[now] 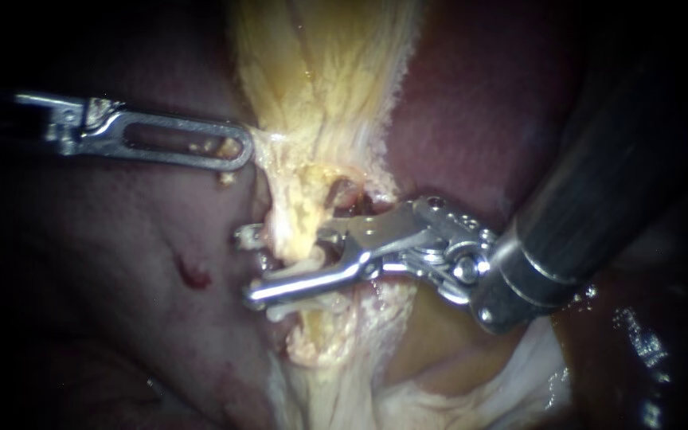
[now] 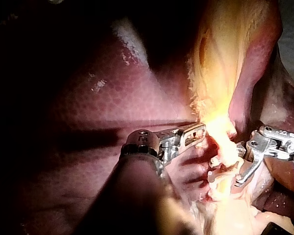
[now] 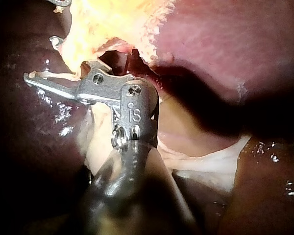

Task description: Clipping third clip left tube

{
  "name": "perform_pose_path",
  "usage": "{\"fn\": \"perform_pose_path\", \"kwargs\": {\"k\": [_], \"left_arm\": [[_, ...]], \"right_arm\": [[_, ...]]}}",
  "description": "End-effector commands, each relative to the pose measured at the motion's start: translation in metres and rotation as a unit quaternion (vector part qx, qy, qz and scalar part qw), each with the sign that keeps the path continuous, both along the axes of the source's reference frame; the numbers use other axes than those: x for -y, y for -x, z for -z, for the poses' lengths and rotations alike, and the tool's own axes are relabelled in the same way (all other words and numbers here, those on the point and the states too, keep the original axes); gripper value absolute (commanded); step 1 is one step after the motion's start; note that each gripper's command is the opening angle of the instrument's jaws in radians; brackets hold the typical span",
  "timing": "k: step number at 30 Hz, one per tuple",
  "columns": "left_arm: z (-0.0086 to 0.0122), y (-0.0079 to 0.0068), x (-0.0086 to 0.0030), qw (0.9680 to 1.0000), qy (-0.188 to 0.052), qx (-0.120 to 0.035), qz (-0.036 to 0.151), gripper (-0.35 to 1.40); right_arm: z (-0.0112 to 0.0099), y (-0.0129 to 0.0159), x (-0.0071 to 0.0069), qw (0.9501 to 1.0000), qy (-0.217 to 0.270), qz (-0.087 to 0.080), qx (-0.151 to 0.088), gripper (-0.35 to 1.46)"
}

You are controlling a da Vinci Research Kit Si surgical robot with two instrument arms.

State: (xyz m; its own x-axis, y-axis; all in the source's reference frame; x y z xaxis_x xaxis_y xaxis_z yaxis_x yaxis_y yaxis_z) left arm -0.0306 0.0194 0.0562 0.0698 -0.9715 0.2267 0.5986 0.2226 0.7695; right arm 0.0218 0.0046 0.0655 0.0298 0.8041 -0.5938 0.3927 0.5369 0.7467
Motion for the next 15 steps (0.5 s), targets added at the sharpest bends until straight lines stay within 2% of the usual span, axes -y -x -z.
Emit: {"fn": "perform_pose_path", "kwargs": {"k": [1, 15], "left_arm": [[0.0, 0.0, 0.0, 1.0, 0.0, 0.0, 0.0, -0.35], [-0.0001, 0.0, 0.0, 1.0, 0.0, 0.0, 0.0, -0.35]], "right_arm": [[0.0, 0.0001, 0.0, 1.0, -0.002, -0.001, -0.001, 0.5], [0.0001, 0.0001, -0.0001, 1.0, -0.005, -0.003, -0.004, 0.49]]}}
